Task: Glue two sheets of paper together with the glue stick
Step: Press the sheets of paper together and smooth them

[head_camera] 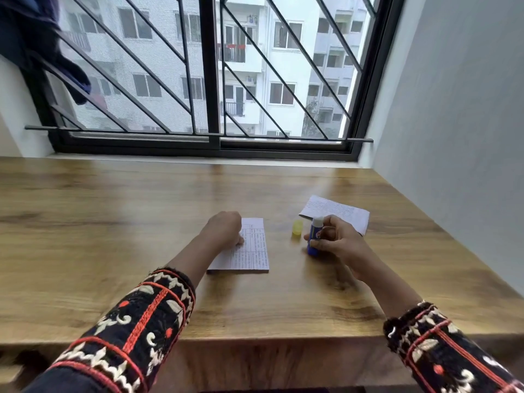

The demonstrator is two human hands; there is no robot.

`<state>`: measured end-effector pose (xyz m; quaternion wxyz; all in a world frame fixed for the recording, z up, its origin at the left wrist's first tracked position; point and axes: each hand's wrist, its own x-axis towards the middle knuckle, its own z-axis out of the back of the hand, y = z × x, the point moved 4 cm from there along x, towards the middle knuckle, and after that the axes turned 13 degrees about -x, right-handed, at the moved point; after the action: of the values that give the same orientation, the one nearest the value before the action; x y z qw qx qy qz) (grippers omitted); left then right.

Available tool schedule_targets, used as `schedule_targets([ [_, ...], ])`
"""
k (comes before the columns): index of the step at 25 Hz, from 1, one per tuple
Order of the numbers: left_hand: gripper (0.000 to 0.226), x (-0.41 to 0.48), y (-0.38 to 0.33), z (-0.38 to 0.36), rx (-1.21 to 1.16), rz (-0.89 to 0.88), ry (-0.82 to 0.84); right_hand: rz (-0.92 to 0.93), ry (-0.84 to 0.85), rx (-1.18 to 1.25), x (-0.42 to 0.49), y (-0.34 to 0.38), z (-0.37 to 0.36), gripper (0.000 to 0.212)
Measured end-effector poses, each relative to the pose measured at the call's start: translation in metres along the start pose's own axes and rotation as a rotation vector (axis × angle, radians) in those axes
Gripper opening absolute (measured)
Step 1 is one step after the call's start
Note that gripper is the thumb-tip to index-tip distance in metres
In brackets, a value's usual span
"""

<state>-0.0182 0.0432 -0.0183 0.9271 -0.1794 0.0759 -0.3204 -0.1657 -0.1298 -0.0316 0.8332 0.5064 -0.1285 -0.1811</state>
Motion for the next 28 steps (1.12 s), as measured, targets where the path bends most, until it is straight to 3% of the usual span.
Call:
schedule_targets([
  [6, 0.046, 0.004, 0.003, -0.002, 0.005, 0.002, -0.009, -0.006, -0.008, -0.028, 0.001, -0.002, 0.001, 0.030],
  [14, 0.019, 0.006, 0.005, -0.006, -0.016, 0.028, -0.041, -0.018, -0.014, -0.054, -0.001, 0.004, 0.031, 0.034],
  [17, 0.036, 0.008, 0.007, -0.003, -0.078, 0.031, -0.086, -0.008, -0.055, -0.099, 0.004, 0.010, 0.059, 0.030],
  [20, 0.029, 0.015, -0.013, 0.008, -0.251, -0.061, -0.172, -0.021, -0.078, -0.182, 0.022, 0.015, 0.087, 0.025],
  [24, 0.025, 0.034, -0.065, 0.004, -0.414, -0.261, -0.028, -0.082, -0.114, -0.299, 0.061, 0.011, 0.107, 0.022],
  [28, 0.024, 0.055, -0.095, -0.009, -0.542, -0.302, 0.088, -0.150, -0.112, -0.448, 0.096, -0.006, 0.111, 0.028],
])
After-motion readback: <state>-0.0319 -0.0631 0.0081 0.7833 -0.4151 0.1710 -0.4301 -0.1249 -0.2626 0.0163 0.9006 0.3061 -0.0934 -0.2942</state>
